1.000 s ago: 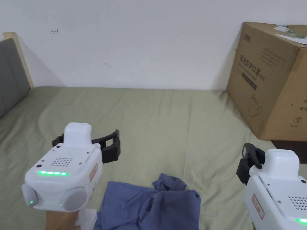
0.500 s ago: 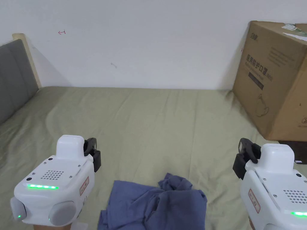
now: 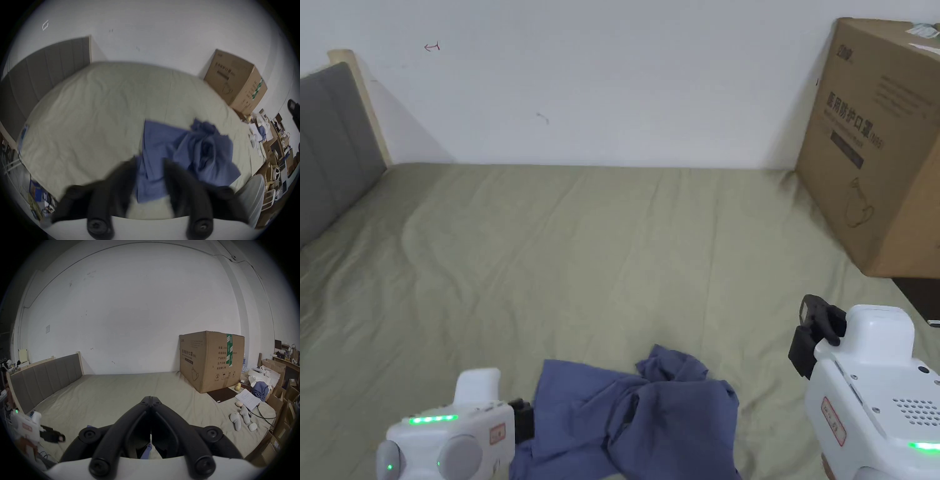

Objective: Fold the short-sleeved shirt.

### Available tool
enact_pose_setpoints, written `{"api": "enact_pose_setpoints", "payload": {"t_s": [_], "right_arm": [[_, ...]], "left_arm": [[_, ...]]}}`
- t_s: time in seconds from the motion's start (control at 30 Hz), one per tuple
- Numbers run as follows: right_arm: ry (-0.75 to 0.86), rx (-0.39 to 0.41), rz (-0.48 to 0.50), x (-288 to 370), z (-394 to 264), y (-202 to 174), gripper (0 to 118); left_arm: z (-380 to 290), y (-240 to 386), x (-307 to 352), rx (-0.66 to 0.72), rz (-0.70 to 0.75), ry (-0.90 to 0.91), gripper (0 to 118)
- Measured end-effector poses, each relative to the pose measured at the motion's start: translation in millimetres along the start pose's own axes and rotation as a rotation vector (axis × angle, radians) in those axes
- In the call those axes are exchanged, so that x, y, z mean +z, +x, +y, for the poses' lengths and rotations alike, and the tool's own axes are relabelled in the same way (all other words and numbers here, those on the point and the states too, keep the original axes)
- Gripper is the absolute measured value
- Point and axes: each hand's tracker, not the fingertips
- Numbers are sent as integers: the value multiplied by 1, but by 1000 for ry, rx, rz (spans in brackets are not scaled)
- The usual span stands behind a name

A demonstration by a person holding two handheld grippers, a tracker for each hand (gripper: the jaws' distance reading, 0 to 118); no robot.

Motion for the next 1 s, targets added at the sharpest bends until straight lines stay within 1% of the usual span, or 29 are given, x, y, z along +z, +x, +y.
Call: {"api": "enact_pose_setpoints", "payload": {"t_s": [0.07,0.1,0.17,0.23,0.27,0.3,0.33,0.37,0.4,0.43,0.5,0.57,0.63,0.67,0.7,0.73,0.77,0.8,0.87,0.9,0.93,1.0], "right_arm": [[-11,-3,4,-1,-4,1,0],[-16,-6,5,-2,-7,1,0],[-27,-10,8,-4,-11,2,0],[-39,-9,10,-5,-15,1,0],[-44,-7,10,-6,-17,1,0],[-51,-5,11,-6,-19,1,0],[-58,-3,11,-7,-21,1,0],[-63,-2,11,-8,-23,1,0],[-69,-2,11,-9,-24,2,0],[-79,-2,11,-11,-26,2,0],[-95,-2,10,-13,-30,4,0],[-116,4,6,-17,-34,7,0],[-151,4,4,-24,-39,10,0],[-180,-1,3,-29,-43,12,9],[-212,-6,-1,-36,-47,14,9],[-248,-15,-1,-43,-51,16,14],[-284,-32,5,-51,-56,19,26],[-328,-50,8,-61,-60,21,49],[-421,-103,23,-84,-75,27,102],[-450,-119,36,-94,-81,29,114],[-495,-141,39,-107,-89,32,118],[-553,-187,54,-129,-104,36,117]], "left_arm": [[-16,-2,-15,32,17,-114,93],[-23,-3,-21,56,11,-137,96],[-36,-6,-31,92,-8,-146,96],[-43,-3,-41,100,29,-165,96],[-44,-1,-44,94,40,-167,94],[-46,1,-47,89,41,-168,87],[-48,5,-49,71,44,-168,75],[-49,9,-53,45,45,-161,51],[-50,13,-57,31,45,-168,32],[-52,15,-63,-5,48,-185,20],[-55,21,-67,-34,82,-182,7],[-51,20,-66,14,49,-168,4],[-48,15,-64,66,31,-166,4],[-46,13,-60,84,4,-149,4],[-44,10,-56,87,-6,-134,4],[-42,9,-50,78,-8,-117,4],[-40,9,-45,75,-21,-112,4],[-38,8,-40,74,-32,-99,4],[-31,7,-32,86,-71,-73,4],[-30,7,-29,92,-81,-69,4],[-27,8,-25,93,-94,-55,4],[-22,8,-22,96,-115,-42,4]]}}
